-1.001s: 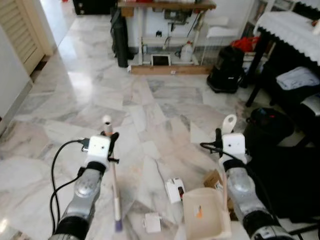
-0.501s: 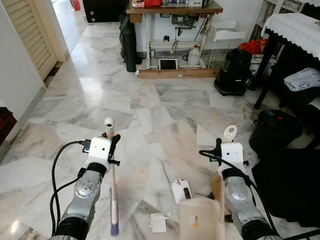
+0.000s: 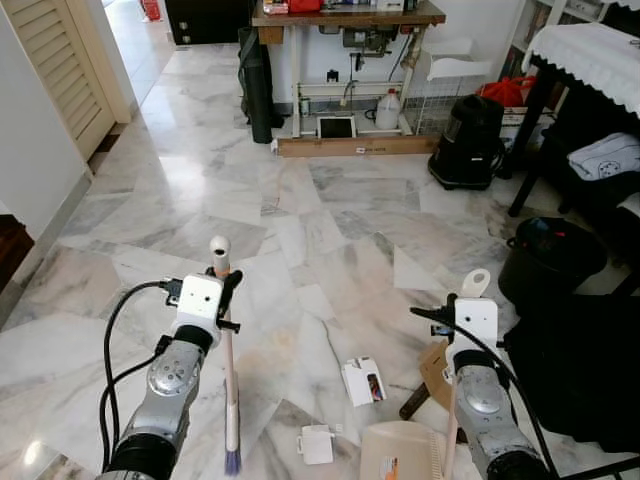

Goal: Sweep floor

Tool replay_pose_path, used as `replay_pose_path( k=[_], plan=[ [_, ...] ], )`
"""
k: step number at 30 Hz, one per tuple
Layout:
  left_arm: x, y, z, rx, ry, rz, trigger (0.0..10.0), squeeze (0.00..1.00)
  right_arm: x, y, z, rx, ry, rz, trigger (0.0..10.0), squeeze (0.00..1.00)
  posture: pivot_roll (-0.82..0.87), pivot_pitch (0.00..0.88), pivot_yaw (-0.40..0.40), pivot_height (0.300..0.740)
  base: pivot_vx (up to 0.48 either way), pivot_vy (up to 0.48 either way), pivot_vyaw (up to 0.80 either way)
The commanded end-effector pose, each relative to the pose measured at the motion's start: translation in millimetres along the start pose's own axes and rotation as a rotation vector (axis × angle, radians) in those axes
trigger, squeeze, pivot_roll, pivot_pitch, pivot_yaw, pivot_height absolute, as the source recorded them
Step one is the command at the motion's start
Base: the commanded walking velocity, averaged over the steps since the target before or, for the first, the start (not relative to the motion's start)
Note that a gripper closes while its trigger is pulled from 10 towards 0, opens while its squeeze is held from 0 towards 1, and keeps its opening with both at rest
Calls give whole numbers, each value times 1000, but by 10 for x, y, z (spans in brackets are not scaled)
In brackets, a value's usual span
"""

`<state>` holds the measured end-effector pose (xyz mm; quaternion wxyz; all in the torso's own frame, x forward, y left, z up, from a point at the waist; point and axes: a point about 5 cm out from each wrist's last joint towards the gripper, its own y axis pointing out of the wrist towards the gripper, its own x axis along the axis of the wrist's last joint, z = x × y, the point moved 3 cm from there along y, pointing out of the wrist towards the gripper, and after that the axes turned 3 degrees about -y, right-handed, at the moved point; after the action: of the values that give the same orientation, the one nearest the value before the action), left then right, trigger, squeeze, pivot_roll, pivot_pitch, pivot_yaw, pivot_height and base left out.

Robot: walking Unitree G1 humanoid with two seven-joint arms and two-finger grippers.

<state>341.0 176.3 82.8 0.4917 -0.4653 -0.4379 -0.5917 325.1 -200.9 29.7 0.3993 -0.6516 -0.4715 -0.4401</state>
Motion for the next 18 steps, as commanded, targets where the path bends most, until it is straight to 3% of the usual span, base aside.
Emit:
replay_pose_path(
  k=[1,8,18],
  plan=[
    [94,25,68,7,10,-30,10000,0,49,39,-12,-15,3,-10,10000,0,16,0,47,740,0,0,0],
    [32,72,32,-43,-70,26,10000,0,91,87,0,-26,31,-13,10000,0,21,0,45,740,0,0,0],
    [-16,100,4,-72,-107,60,10000,0,128,145,19,3,33,-13,10000,0,29,0,30,740,0,0,0]
  ],
)
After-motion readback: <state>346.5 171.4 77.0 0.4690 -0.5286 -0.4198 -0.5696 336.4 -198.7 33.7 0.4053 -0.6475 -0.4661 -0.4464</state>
